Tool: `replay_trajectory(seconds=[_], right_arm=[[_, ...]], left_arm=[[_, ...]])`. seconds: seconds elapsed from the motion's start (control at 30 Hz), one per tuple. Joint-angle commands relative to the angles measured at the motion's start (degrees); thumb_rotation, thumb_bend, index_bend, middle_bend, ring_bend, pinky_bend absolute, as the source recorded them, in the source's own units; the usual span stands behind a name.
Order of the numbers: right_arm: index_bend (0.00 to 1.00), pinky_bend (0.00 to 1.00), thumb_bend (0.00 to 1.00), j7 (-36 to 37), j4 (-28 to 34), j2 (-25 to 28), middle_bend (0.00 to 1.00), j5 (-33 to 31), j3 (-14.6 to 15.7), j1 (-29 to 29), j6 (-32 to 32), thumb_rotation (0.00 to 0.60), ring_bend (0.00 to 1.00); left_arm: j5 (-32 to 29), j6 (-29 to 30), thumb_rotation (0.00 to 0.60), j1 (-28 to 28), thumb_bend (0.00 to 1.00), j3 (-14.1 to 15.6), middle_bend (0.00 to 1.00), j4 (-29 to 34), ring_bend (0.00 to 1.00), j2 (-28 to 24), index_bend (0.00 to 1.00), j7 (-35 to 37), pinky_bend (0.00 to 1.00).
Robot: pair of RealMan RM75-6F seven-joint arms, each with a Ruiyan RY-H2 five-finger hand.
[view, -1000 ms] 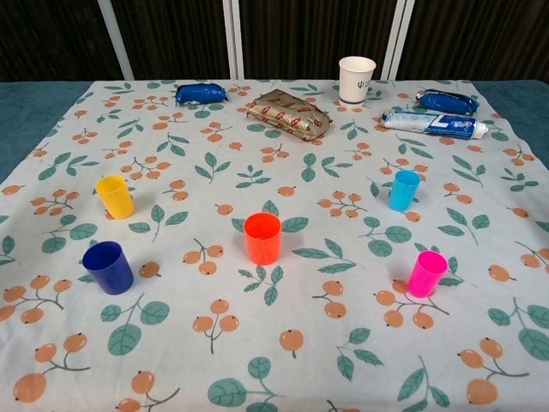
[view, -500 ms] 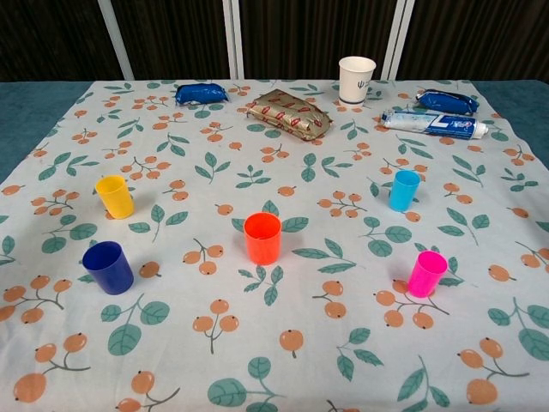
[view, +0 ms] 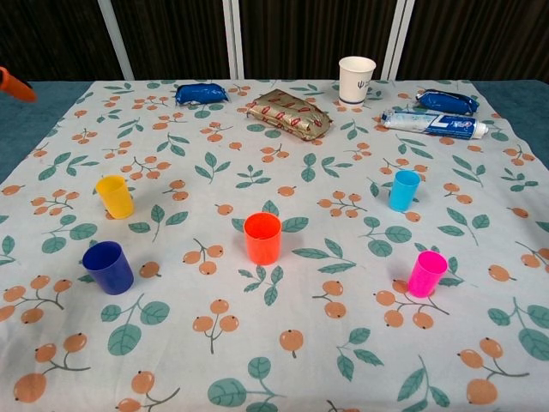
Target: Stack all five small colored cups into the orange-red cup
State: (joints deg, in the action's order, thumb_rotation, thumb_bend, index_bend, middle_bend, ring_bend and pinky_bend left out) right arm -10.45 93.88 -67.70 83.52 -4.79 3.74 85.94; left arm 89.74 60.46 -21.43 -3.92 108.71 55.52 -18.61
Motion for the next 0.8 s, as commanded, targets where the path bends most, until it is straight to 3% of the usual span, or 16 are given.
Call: replay_trajectory(seconds=[0.03, 0.43, 0.8], right_arm=[[0.02, 0.04, 0.31, 0.04, -0.05, -0.08, 0.06, -0.09, 0.01, 0.00, -0.08, 0.600, 0.07], [0.03, 0.04, 0.31, 0.48, -0.23, -0.23, 0.06, -0.05, -0.14, 0.01, 0.10, 0.600, 0.07], [0.03, 0.04, 0.31, 1.08, -1.03, -0.95, 0.06, -0.29, -0.42, 0.05, 0.26, 0.600, 0.07]], left_arm=[[-3.40, -5.69, 0.600, -3.26, 0.10, 0.35, 0.08, 3.19, 0.00, 0.65, 0.17, -5.42, 0.02], [-7.56, -8.33, 0.600, -5.51, 0.10, 1.63, 0.09, 4.10, 0.00, 7.05, 0.23, -15.56, 0.02], [-10.56, -7.76, 0.600, -6.25, 0.19, 1.73, 0.09, -0.49, 0.00, 12.85, 0.27, -16.10, 0.02]])
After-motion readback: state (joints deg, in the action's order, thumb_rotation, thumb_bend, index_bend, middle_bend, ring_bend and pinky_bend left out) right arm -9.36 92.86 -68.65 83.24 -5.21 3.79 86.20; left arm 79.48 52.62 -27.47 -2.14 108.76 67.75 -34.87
